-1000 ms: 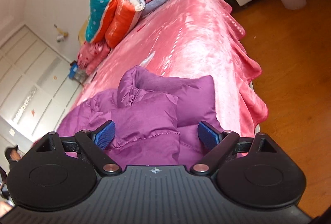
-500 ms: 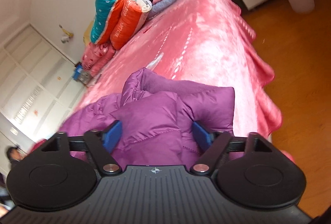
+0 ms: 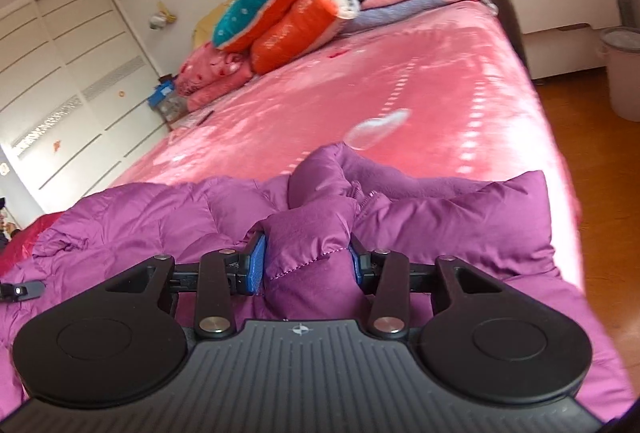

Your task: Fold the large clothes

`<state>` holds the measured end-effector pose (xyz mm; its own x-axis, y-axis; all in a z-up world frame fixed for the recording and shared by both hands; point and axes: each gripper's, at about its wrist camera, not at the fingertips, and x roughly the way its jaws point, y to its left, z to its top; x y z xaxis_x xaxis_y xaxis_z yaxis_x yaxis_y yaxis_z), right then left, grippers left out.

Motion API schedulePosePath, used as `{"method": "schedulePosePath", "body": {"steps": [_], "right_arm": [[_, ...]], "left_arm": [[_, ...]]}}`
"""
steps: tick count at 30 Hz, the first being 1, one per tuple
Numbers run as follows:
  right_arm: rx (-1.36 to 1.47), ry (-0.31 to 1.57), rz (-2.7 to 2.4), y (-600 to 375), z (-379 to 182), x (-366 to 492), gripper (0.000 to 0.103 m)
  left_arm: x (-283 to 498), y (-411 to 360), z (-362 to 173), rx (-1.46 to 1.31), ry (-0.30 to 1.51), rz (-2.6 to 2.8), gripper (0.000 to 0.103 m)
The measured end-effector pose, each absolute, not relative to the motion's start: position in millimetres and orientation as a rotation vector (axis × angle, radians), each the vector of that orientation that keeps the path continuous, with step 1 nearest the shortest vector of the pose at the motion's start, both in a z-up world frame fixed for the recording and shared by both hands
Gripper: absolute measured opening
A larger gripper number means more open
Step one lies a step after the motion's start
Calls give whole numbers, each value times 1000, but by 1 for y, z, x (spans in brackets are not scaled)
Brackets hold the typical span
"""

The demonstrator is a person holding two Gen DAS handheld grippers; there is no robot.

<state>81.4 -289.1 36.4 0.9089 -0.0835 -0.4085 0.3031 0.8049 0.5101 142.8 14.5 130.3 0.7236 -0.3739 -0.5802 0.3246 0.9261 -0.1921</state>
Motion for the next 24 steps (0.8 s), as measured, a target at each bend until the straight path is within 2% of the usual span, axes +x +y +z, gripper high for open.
{"method": "schedulePosePath", "body": {"steps": [8,13,18,20,23,24], "right_arm": [[536,291,-69,-255,48,150,50],[468,266,26,-227,48,188,50],[474,252,54,-232,42,209,50],[526,258,58,-240,41,210,56],[623,267,59,-253,38,208,74],[642,267,51,-259,39,205,83]], "left_arm": [[129,76,136,-140,570,-218,5],[131,113,118,-174,586,-119,7],[142,117,98,-149,611,-85,9],[143,112,93,-138,617,-80,8],[138,108,92,-107,622,-81,8],[139,107,94,-103,622,-83,8]]}}
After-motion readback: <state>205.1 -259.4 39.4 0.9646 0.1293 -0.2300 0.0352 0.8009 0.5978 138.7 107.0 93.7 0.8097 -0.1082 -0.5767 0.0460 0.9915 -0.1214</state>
